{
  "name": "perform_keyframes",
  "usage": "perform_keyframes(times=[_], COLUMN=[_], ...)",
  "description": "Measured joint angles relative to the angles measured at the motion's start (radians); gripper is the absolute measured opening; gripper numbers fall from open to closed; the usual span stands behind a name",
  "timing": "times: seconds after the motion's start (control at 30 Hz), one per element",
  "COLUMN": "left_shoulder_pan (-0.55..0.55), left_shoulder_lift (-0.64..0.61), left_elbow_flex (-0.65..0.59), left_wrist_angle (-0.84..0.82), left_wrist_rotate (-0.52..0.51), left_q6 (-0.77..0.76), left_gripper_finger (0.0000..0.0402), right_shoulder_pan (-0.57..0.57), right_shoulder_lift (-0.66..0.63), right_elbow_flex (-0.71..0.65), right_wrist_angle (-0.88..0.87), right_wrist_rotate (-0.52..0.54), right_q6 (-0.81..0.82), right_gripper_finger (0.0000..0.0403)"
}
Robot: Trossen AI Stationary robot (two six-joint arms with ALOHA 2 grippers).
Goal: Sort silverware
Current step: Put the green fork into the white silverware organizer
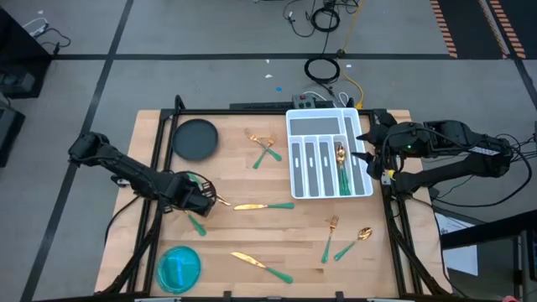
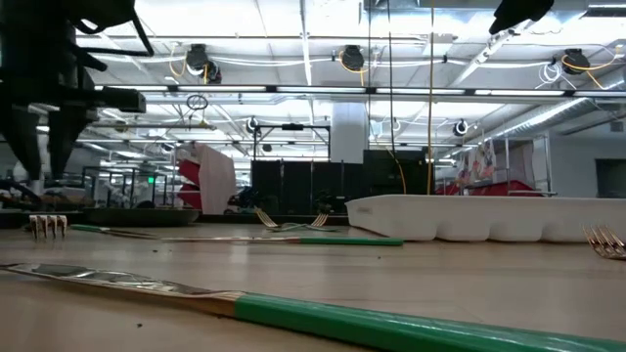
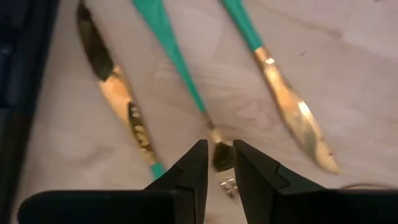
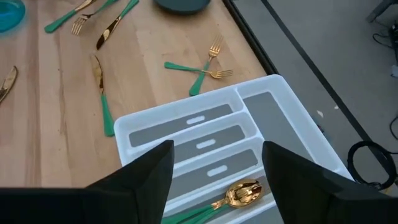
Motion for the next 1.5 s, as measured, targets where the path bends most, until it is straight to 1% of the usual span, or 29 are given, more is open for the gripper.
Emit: perform_keyframes(times=[0.17,0.3,0.47,0.7,0.8,0.97,1.07,1.17,1.27,1.5], left_shoulder_pan=[0.013,0.013,0.013,0.015,0.026,0.016,0.016,0.016,0.01,-0.003], left_shoulder_lift=[0.029,0.109,0.201,0.204,0.234,0.275,0.275,0.264,0.266,0.273], left_elbow_flex=[0.0,0.0,0.0,0.0,0.0,0.0,0.01,0.033,0.036,0.025], left_wrist_angle=[0.008,0.057,0.057,0.059,0.085,0.107,0.098,0.042,0.04,0.039], left_wrist_rotate=[-0.001,0.002,0.003,-0.006,-0.02,-0.005,-0.005,-0.005,0.014,0.017], left_q6=[-0.01,-0.024,-0.028,-0.047,-0.046,-0.046,-0.046,-0.047,-0.047,-0.054], left_gripper_finger=[0.0082,0.0082,0.0082,0.0082,0.0082,0.0082,0.0082,0.0082,0.0082,0.0082], right_shoulder_pan=[0.0,0.0,0.0,0.0,0.0,0.0,0.0,0.0,0.0,0.0], right_shoulder_lift=[0.0,0.0,0.0,0.0,0.0,0.0,0.0,0.0,0.001,0.0], right_elbow_flex=[0.0,0.0,0.0,0.0,0.0,0.0,0.0,0.0,0.0,0.0], right_wrist_angle=[0.0,0.0,0.001,0.001,0.002,0.002,0.003,0.008,0.009,0.01], right_wrist_rotate=[0.0,-0.001,-0.001,-0.005,-0.005,-0.005,-0.006,-0.007,-0.007,-0.007], right_q6=[-0.004,-0.004,0.001,0.004,0.011,0.031,0.031,0.031,0.031,0.034], right_gripper_finger=[0.0238,0.0238,0.0238,0.0238,0.0238,0.0238,0.0238,0.0238,0.0238,0.0238])
